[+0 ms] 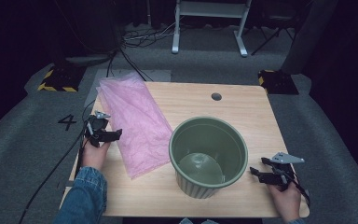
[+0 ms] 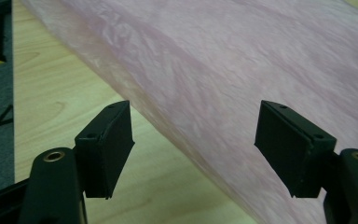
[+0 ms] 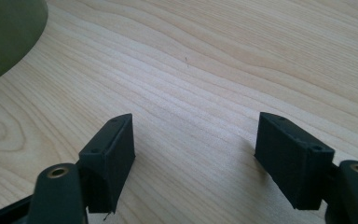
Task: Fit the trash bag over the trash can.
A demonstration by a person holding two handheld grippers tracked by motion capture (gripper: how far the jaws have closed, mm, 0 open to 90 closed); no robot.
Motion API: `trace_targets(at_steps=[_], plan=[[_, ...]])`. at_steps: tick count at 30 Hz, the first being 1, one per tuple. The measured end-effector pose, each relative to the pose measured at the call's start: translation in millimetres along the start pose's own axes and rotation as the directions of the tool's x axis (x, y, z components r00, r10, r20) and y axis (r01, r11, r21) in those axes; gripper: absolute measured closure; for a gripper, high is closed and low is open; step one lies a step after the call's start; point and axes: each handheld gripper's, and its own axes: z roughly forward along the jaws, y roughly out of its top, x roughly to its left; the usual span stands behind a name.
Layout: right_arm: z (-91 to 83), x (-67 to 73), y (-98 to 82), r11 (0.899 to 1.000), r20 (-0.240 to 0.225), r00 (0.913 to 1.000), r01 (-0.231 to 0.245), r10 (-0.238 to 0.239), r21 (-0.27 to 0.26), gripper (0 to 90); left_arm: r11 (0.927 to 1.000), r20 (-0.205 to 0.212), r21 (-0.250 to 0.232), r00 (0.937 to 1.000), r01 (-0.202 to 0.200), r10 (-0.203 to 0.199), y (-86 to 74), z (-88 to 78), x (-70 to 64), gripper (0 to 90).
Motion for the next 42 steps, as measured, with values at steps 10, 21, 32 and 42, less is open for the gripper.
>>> trace_targets(at_steps=[10, 21, 32, 42], plan=[[0.0, 0.2, 0.0, 1.000, 0.000, 1.0000, 0.000, 0.000, 0.000, 28.2, 0.9964, -0.004, 0.065, 0.9985, 0.054, -0.054, 4.6, 41.8, 16.0, 27.5], [0.0, 0.4, 0.0, 1.000, 0.002, 1.0000, 0.002, -0.002, 0.001, 27.9, 0.9897, -0.029, 0.120, 0.9968, 0.078, -0.075, 16.9, 64.5, 26.2, 18.6], [0.0, 0.8, -0.1, 1.000, 0.004, 1.0000, -0.001, 0.001, 0.000, 27.9, 0.9947, 0.022, 0.100, 0.9996, -0.022, 0.020, 17.6, 60.1, 2.4, 67.1], [0.1, 0.9, 0.1, 1.000, 0.005, 1.0000, -0.002, 0.002, 0.002, 27.7, 0.9958, 0.234, -0.071, 0.9713, 0.058, -0.040, 20.9, 27.4, 7.2, 82.3]])
